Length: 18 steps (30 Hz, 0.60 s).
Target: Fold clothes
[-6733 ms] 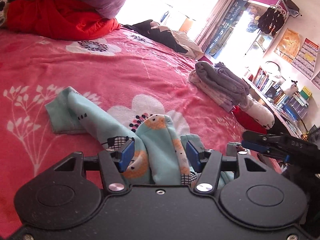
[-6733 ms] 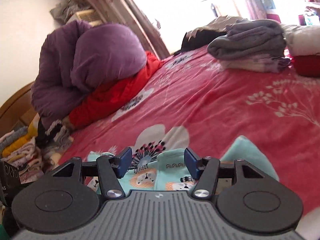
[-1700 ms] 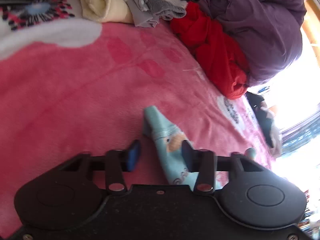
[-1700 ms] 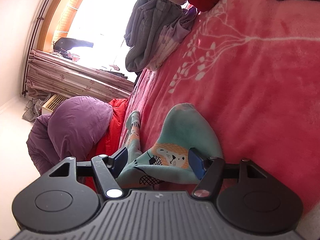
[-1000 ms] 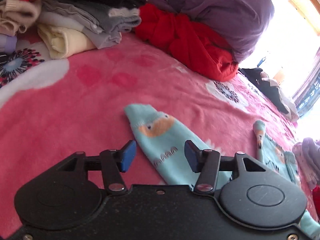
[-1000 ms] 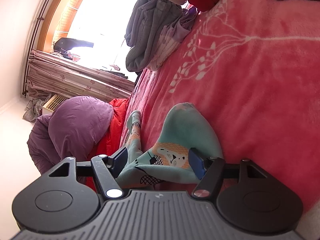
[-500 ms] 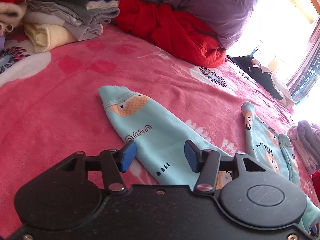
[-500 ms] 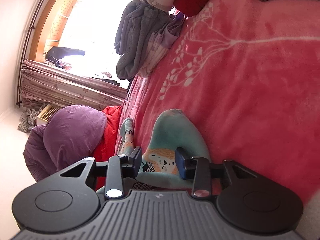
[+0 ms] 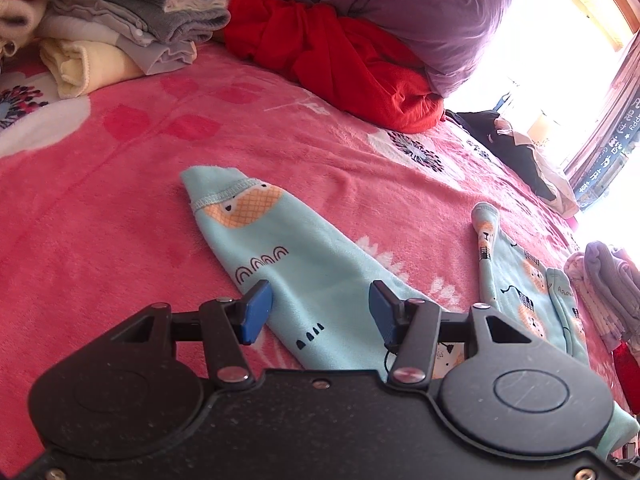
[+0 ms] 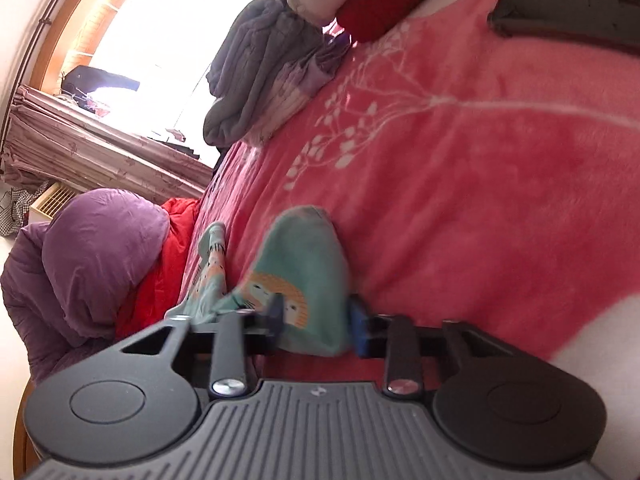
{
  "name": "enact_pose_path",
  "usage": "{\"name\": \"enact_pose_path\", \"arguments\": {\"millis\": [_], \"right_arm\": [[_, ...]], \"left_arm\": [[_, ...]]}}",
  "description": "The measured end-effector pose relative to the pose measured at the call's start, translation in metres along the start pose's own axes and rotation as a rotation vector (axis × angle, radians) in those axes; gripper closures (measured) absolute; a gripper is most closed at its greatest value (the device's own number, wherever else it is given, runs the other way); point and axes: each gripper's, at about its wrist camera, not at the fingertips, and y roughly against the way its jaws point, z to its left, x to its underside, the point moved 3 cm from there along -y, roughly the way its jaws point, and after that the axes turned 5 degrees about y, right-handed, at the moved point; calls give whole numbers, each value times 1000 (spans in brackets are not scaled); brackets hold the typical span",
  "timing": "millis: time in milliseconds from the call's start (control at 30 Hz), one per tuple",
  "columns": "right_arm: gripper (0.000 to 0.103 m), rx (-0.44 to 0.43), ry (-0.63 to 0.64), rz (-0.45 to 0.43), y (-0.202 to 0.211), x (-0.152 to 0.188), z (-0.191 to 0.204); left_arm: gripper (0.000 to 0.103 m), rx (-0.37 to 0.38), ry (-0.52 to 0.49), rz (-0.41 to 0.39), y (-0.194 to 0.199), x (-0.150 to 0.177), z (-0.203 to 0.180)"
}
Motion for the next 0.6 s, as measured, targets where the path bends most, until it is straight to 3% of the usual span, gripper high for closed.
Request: {"name": "enact_pose_path", "arguments": {"millis": [100, 233, 267, 300, 333, 367, 400, 500, 600], "right_arm": [[94, 73, 160, -105, 11, -4, 22], [94, 291, 689, -310, 33, -5, 84], [94, 345, 796, -323, 30, -3, 93], [88, 391, 880, -315, 23, -2, 98], [69, 433, 946, -279, 14, -2, 99], [56, 460, 969, -231, 6, -1, 95], [46, 454, 931, -206, 3, -1, 89], [41, 365, 665, -187, 16, -15, 68], [37, 212, 312, -169, 32, -29, 32]], "left_arm": [[51, 3, 3, 4, 0, 0, 1], [51, 3, 4, 7, -2, 0, 1], [50, 2, 2, 8, -3, 0, 1], [50, 1, -2, 8, -4, 0, 0], [50, 1, -6, 9, -4, 1, 0], [50, 1, -7, 9, -4, 1, 0], [50, 3, -4, 9, -4, 1, 1], [50, 7, 4, 9, -4, 0, 2], [50, 3, -4, 8, -5, 0, 0]]}}
